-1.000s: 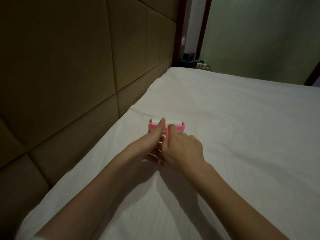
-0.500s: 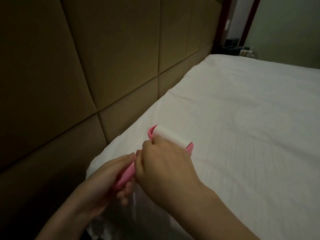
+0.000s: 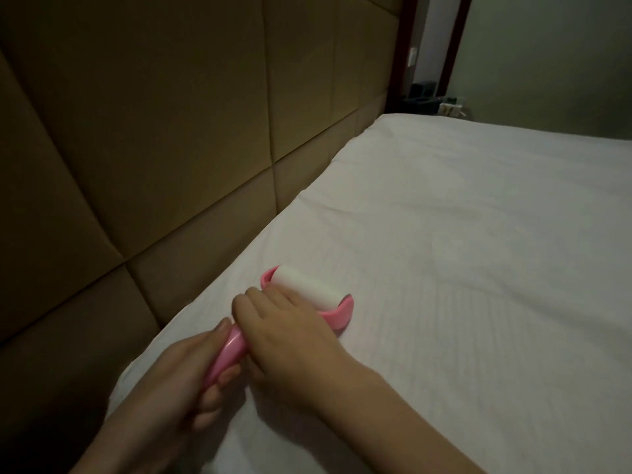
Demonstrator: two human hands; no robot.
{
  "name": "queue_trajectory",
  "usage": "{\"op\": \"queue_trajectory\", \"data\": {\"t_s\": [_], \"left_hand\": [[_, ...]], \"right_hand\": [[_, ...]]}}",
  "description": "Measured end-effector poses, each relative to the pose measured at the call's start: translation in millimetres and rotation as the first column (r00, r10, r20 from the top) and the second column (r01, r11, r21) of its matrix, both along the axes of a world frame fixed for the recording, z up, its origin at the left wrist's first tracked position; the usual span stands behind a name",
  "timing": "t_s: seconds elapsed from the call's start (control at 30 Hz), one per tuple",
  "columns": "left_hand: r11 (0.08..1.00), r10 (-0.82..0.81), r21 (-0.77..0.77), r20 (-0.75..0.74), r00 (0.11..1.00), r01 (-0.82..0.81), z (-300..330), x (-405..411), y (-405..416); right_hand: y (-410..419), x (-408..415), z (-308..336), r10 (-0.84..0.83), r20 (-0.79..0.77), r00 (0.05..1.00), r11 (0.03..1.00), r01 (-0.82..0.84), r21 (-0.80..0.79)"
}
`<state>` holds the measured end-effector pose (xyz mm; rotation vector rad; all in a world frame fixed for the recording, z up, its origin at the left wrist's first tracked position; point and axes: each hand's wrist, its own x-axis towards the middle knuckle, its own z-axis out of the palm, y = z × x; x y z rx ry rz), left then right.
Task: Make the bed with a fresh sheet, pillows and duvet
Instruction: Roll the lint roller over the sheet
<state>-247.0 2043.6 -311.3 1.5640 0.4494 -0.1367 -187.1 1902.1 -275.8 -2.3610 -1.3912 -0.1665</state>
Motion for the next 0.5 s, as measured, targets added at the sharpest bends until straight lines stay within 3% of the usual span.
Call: {"op": "queue_trajectory", "data": {"t_s": [0.13, 0.2, 0.27, 0.33, 0.43, 0.5], "left_hand": [[1.000, -0.015, -0.003, 0.135, 0.991, 0.015, 24.8, 64.5, -56.0], [0.998, -0.025, 0.057, 0.147, 0.989, 0.017, 32.2, 113.6, -76.2], [0.989, -0.013, 0.147, 0.129, 0.991, -0.006, 41.0, 165.3, -94.2], [0.987, -0.017, 0.161, 0.106, 0.994, 0.000, 48.9, 214.5, -113.3], [0.989, -0.032, 0.145, 0.086, 0.996, 0.020, 52.0, 283.2, -141.2], [0.993, -0.045, 0.110, 0.107, 0.993, 0.033, 52.0, 322.3, -156.9]], "right_hand": [[-25.7, 63.6, 0.0, -0.218, 0.017, 0.976, 0.976, 0.218, -0.018], [-39.0, 87.3, -10.3, -0.428, 0.064, 0.902, 0.901, 0.431, -0.045], [-49.2, 95.8, -23.6, -0.617, 0.116, 0.779, 0.786, 0.618, 0.028], [-57.9, 97.1, -32.7, -0.735, 0.034, 0.677, 0.677, 0.736, -0.016], [-68.3, 99.6, -41.2, -0.753, -0.166, 0.636, 0.658, 0.728, -0.193], [-66.6, 102.6, -45.3, -0.757, -0.229, 0.612, 0.648, 0.749, -0.140]]}}
